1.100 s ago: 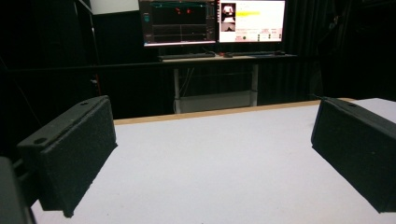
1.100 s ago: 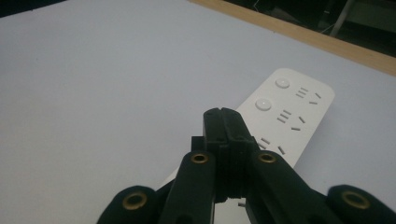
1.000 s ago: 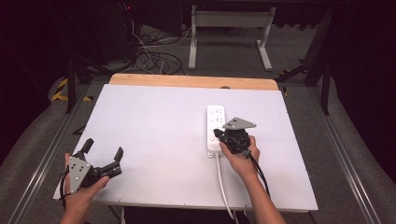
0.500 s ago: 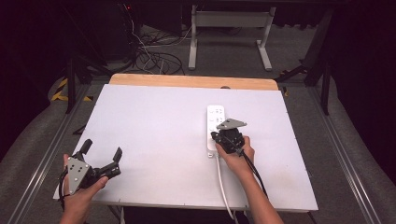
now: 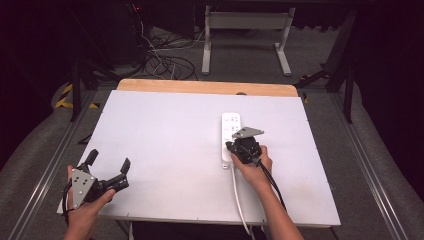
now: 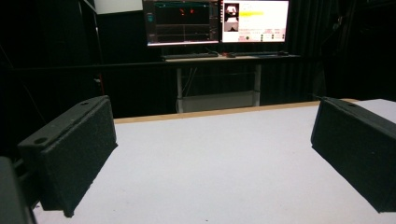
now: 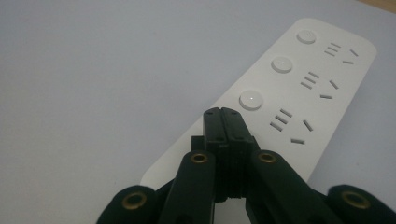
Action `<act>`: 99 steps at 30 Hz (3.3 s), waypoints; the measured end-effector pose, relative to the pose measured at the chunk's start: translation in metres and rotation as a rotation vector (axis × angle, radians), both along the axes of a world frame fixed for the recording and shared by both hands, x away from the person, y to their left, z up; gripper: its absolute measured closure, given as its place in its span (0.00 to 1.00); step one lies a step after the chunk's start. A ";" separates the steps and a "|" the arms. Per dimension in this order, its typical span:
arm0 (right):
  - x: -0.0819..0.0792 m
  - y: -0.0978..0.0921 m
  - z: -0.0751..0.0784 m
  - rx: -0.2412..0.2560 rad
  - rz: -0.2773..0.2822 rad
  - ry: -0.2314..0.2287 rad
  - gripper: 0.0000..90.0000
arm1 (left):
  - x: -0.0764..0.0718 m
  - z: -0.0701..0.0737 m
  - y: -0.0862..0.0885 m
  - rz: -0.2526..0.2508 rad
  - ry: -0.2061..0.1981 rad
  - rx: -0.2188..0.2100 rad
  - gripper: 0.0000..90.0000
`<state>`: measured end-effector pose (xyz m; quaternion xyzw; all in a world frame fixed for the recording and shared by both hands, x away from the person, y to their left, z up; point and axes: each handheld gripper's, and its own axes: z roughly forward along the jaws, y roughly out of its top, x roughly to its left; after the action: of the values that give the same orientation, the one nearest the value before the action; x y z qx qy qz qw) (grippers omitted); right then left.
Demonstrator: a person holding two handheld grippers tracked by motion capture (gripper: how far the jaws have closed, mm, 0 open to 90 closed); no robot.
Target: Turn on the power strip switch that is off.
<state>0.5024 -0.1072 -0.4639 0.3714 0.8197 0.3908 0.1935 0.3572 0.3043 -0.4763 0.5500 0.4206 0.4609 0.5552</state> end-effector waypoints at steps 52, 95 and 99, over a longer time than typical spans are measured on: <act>0.000 0.001 -0.002 0.007 -0.025 0.031 1.00 | 0.000 0.000 -0.001 -0.004 0.000 0.002 0.01; -0.004 0.011 -0.001 -0.056 -0.035 0.017 1.00 | -0.001 0.000 0.000 0.000 0.002 -0.001 0.01; -0.004 0.010 -0.001 -0.049 -0.034 0.020 1.00 | -0.001 0.000 0.000 -0.002 0.001 -0.004 0.01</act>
<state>0.4988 -0.0974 -0.4648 0.3845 0.8244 0.3634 0.2009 0.3565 0.3042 -0.4765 0.5494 0.4213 0.4595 0.5565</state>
